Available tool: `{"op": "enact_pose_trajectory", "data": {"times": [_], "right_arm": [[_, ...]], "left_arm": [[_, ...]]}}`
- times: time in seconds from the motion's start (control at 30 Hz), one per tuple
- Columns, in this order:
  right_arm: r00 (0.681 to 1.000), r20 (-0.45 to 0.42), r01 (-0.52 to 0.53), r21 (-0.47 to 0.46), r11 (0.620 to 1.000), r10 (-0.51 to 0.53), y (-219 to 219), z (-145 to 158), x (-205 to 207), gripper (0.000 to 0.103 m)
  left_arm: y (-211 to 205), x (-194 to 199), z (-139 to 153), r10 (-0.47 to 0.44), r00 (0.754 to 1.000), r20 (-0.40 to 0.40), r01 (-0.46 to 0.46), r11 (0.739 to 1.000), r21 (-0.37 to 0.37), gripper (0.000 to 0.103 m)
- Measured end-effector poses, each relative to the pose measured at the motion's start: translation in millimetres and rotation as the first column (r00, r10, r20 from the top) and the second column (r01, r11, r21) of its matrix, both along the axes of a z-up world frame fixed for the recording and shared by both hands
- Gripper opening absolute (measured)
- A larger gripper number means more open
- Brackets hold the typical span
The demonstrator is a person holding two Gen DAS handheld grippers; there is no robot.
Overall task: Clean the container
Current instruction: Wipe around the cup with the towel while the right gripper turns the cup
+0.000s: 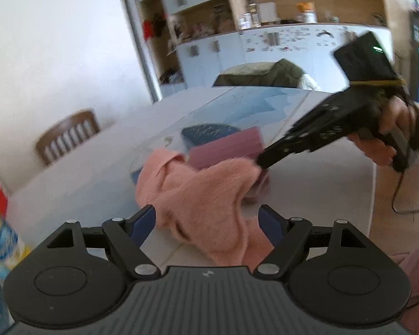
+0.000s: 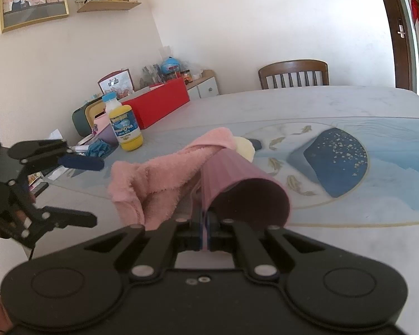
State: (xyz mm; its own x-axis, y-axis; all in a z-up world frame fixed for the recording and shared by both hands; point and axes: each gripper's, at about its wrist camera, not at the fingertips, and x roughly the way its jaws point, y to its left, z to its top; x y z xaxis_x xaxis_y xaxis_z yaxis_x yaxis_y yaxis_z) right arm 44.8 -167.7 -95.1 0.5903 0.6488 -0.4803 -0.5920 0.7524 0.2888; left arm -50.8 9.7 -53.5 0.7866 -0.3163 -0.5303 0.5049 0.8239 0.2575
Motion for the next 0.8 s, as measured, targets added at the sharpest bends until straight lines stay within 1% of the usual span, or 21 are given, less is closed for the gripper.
{"op": "enact_pose_trajectory", "data": {"times": [0.1, 0.17, 0.23, 0.27, 0.37, 0.53, 0.6, 0.63, 0.7, 0.73, 0.8], "right_arm": [[1.0, -0.001, 0.003, -0.008, 1.0, -0.003, 1.3, 0.9, -0.2, 0.002], [1.0, -0.001, 0.005, -0.013, 1.0, -0.005, 2.1, 1.6, -0.4, 0.003], [1.0, -0.004, 0.005, -0.014, 1.0, -0.005, 2.3, 1.8, -0.2, 0.002], [1.0, -0.005, 0.006, -0.015, 1.0, -0.006, 2.2, 2.0, -0.2, 0.002], [1.0, -0.006, 0.011, -0.019, 1.0, -0.011, 2.0, 2.2, 0.2, 0.003], [1.0, -0.008, 0.013, -0.014, 1.0, -0.014, 1.7, 1.5, 0.8, 0.003], [1.0, -0.008, 0.015, -0.014, 1.0, -0.015, 2.0, 1.6, 0.9, 0.003], [1.0, -0.008, 0.014, -0.014, 1.0, -0.015, 2.0, 1.6, 0.9, 0.003], [1.0, -0.007, 0.015, -0.015, 1.0, -0.015, 1.8, 1.5, 0.9, 0.003], [1.0, -0.007, 0.016, -0.014, 1.0, -0.016, 1.7, 1.5, 1.5, 0.003], [1.0, -0.008, 0.016, -0.014, 1.0, -0.016, 1.7, 1.6, 1.6, 0.003]], "left_arm": [[-16.7, -2.1, -5.1, -0.074, 0.997, 0.03, 0.073, 0.996, 0.05, 0.084], [-27.2, 5.2, -12.4, -0.092, 0.995, 0.028, 0.09, 0.992, 0.085, 0.084], [-32.1, 16.7, -22.0, -0.09, 0.996, -0.002, 0.089, 0.99, 0.109, 0.084], [-32.6, 23.7, -27.5, -0.082, 0.996, -0.032, 0.085, 0.99, 0.111, 0.084], [-27.9, 40.1, -40.9, -0.064, 0.993, -0.104, 0.074, 0.993, 0.095, 0.084], [-13.5, 59.8, -48.0, -0.009, 0.986, -0.165, 0.012, 1.0, 0.02, 0.086], [-7.8, 65.4, -49.6, 0.002, 0.981, -0.192, -0.006, 1.0, -0.02, 0.085], [-6.7, 67.4, -49.9, 0.008, 0.98, -0.199, -0.014, 1.0, -0.028, 0.084], [-7.0, 68.4, -48.9, 0.021, 0.981, -0.192, -0.026, 0.999, -0.024, 0.063], [-8.5, 68.6, -48.4, 0.029, 0.982, -0.185, -0.031, 0.999, -0.012, 0.059], [-10.8, 68.0, -47.4, 0.057, 0.984, -0.17, -0.054, 0.998, 0.018, 0.04]]}}
